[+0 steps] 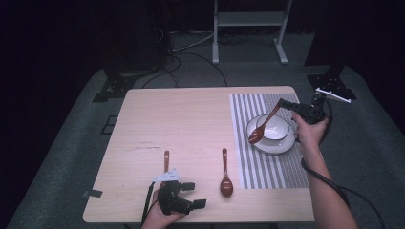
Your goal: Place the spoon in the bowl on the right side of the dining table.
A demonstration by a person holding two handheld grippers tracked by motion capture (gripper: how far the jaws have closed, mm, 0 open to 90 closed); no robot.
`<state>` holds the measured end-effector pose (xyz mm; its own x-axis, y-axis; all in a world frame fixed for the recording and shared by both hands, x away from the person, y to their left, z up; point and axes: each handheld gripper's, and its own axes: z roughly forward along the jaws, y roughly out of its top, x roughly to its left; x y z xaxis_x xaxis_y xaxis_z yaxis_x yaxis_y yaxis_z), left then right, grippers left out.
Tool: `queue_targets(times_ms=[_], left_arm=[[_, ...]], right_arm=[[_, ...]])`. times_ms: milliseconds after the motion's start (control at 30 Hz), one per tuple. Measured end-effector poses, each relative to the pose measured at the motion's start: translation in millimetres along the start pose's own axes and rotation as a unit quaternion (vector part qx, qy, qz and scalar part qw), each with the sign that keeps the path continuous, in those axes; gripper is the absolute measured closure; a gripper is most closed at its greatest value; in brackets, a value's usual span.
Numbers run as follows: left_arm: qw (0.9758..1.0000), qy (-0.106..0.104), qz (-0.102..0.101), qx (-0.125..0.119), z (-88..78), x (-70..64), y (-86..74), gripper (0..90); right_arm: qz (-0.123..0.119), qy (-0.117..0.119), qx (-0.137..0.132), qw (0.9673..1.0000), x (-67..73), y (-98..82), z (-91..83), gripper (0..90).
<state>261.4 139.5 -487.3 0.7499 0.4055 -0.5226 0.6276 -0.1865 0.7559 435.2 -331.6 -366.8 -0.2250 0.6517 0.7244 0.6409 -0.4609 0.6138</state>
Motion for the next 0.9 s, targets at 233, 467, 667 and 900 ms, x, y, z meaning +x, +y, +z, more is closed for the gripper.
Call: queue_targets(times_ms=[233,467,667,900], left_arm=[[1.0,0.0,0.0,-0.002,-0.2,0.2,0.1,0.4],[1.0,0.0,-0.001,-0.001,0.7,0.7,-0.3,0.5],[1.0,0.0,0.001,-0.001,0.7,0.4,0.1,0.5],[1.0,-0.001,-0.002,-0.002,0.1,0.9,0.1,0.5]], right_arm=[[0.007,-0.019,-0.022,0.9996,-8.3,4.7,-9.1,83.6],[0.017,-0.033,-0.036,0.9987,-16.4,7.3,-16.1,83.6],[0.022,-0.041,-0.046,0.9978,-19.6,9.4,-20.2,83.6],[0.026,-0.055,-0.057,0.9965,-24.5,11.3,-23.7,83.6]])
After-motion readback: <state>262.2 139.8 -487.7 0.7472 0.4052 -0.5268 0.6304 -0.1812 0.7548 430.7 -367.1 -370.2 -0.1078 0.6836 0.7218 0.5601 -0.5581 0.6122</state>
